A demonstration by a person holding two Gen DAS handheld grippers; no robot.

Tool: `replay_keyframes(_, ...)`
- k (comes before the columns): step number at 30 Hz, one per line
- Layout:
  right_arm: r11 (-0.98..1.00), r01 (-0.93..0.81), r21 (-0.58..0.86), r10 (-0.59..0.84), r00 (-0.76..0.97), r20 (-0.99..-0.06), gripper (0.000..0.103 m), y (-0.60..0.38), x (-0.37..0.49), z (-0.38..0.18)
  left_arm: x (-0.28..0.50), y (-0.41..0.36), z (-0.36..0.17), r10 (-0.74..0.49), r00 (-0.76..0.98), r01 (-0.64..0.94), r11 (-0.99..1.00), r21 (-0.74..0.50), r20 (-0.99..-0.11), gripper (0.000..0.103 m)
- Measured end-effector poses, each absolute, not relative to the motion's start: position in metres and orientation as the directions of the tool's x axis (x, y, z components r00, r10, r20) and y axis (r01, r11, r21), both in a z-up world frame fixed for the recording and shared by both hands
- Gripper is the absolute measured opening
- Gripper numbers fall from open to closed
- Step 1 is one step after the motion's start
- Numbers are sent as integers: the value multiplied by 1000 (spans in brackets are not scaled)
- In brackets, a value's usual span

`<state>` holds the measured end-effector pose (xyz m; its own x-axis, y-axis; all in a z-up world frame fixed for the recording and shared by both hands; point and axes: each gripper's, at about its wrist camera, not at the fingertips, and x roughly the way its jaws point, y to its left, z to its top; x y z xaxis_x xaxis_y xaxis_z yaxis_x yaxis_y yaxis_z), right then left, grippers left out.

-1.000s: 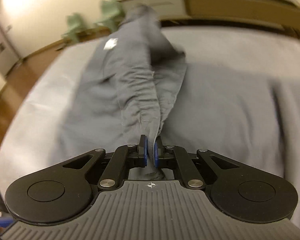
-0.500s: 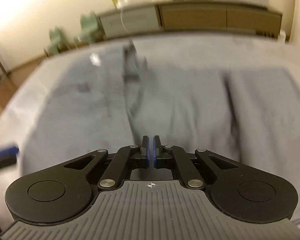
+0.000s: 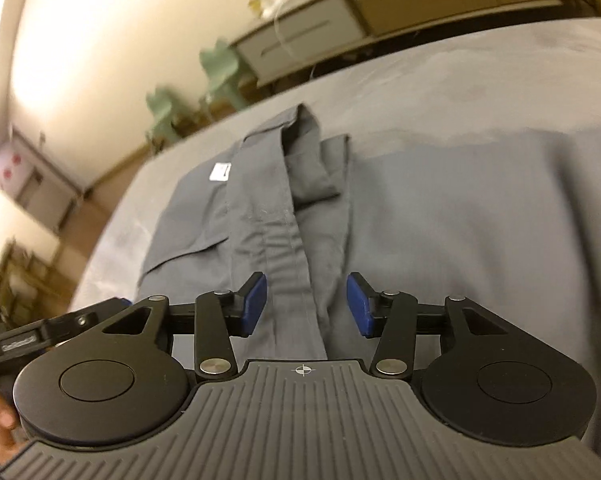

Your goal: Fold clothes

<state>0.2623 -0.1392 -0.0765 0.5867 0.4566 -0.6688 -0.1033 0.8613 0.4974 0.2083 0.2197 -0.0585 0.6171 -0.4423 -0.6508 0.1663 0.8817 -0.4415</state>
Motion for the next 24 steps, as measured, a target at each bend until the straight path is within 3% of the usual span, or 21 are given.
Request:
replay_keyframes(5,850,-121,512,488,545,-682,52,-130,288,-85,223,230,-71,-453,584,118,868,-482,-673,46)
replay_keyframes(11,708,-185,682,682,431,-591,56,-143,293,-90,227,225,-74,-455,573,137,874,-467,-682,46)
replay_keyframes(13,758,-174,629,633,427,-646,46,-140,297,-92,227,224,-75,-452,571,139,876,-462,-685,46)
replay_keyframes(18,820,-186,542,561,452,-694,51,-118,293,-85,221,220,-74,-423,579,139,893,-427,-697,46)
replay_keyframes(24,803,-145,579,567,486,-665,50,-129,288,-86,217,216,-73,-394,585,125,907,-402,-709,46)
